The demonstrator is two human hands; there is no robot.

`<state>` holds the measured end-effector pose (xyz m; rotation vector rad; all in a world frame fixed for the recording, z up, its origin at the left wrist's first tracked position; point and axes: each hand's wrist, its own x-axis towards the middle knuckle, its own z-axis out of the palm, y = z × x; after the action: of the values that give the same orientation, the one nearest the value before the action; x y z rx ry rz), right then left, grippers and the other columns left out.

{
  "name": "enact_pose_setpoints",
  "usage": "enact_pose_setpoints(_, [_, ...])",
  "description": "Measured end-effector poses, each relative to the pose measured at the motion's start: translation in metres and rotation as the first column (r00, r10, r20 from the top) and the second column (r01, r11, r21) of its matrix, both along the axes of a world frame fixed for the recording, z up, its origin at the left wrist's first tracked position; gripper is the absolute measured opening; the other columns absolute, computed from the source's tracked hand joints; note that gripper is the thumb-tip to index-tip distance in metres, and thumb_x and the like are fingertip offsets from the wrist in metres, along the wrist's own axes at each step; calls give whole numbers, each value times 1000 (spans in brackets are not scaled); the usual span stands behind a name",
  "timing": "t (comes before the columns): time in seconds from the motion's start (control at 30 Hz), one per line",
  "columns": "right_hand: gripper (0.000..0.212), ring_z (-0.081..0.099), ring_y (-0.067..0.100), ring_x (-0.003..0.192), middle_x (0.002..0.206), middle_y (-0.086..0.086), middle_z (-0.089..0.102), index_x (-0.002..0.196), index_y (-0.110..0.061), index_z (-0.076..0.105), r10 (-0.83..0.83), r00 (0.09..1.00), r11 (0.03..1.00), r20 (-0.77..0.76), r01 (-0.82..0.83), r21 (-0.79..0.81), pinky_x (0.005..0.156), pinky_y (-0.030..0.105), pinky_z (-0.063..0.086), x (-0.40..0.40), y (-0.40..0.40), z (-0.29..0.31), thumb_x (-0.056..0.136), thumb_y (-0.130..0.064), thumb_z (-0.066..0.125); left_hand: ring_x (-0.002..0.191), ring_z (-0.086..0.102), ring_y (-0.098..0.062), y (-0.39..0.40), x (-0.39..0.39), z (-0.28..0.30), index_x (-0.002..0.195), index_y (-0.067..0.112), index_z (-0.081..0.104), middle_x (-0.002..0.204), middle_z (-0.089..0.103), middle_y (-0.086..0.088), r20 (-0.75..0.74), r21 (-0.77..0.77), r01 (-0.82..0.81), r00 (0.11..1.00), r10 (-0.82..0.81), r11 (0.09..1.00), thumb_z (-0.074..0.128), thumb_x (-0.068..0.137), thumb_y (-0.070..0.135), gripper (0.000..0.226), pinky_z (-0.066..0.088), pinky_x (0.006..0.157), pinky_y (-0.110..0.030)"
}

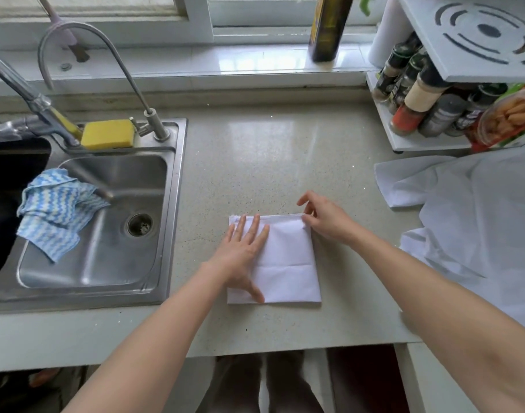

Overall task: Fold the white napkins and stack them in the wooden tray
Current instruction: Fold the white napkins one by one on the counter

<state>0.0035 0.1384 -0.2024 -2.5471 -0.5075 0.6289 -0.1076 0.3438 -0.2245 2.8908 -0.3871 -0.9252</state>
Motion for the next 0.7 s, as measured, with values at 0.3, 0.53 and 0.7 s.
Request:
enact_pose_setpoints(0.3, [62,-1,18,148,160,3,2,153,-13,7,421,860,907,287,-391,-160,120,32,0,-100,6,-43,101,-44,19,134,-39,-35,-4,2,5,147,18,-29,147,-43,-9,-1,27,-7,1000,7,1000,75,47,76,155,-21,111,-44])
enact_pose_setpoints(0.53, [64,-21,9,142,154,-4,-23,146,-21,-17,235,939,938,252,-151,-312,114,26,-19,-40,9,-61,101,-48,19,135,-38,-34,-6,2,12,147,17,-27,148,-42,-9,-10,45,-15,1000,15,999,77,49,72,154,-20,113,-45])
enact_pose_setpoints(0.7, [61,-3,18,148,160,6,-4,151,-11,-1,279,901,938,333,-181,-296,119,33,-10,-20,-8,-37,102,-29,30,133,-40,-31,-3,5,16,147,18,-27,149,-41,-7,-18,67,38,999,-37,997,79,46,72,156,-22,112,-44])
